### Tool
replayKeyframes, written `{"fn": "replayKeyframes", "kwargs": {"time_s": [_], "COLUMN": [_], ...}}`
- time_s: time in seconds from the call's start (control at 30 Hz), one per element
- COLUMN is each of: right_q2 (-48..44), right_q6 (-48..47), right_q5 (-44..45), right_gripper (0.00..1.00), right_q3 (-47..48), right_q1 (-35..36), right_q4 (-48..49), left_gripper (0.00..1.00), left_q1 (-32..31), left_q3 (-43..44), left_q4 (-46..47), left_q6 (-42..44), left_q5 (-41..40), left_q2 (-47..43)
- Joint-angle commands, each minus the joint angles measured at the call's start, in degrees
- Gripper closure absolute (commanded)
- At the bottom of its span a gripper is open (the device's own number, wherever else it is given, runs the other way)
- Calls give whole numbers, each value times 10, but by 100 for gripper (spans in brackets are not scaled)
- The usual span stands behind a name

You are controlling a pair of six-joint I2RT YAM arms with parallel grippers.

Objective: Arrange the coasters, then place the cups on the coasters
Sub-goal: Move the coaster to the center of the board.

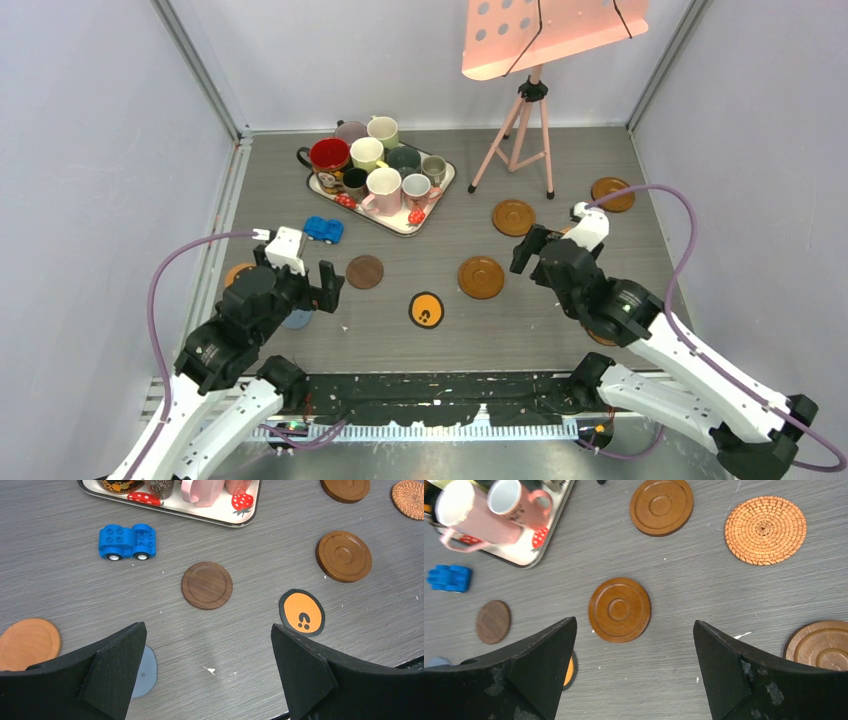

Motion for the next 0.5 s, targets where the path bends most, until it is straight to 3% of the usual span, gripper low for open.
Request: {"fn": "replayKeyframes", "kwargs": {"time_s": [0.0, 0.33, 0.47], "right_q2": [59, 215, 245], "right_q6": [-51, -127, -139], "right_q5": [40, -145, -182], "right_gripper": [7, 41, 48], "right_q3": [-12, -27, -66], "right_q1": [3, 2, 1], "right_q4": [77, 251, 345], "left_gripper": [0, 0, 0], "left_q1": [3, 3, 3], "left_q3": [0, -14, -11], "left_q4": [30, 39, 36], "left_q6": [9, 10, 10], "left_q5": [-7, -6, -5], "left_q2": [-14, -34, -28]}}
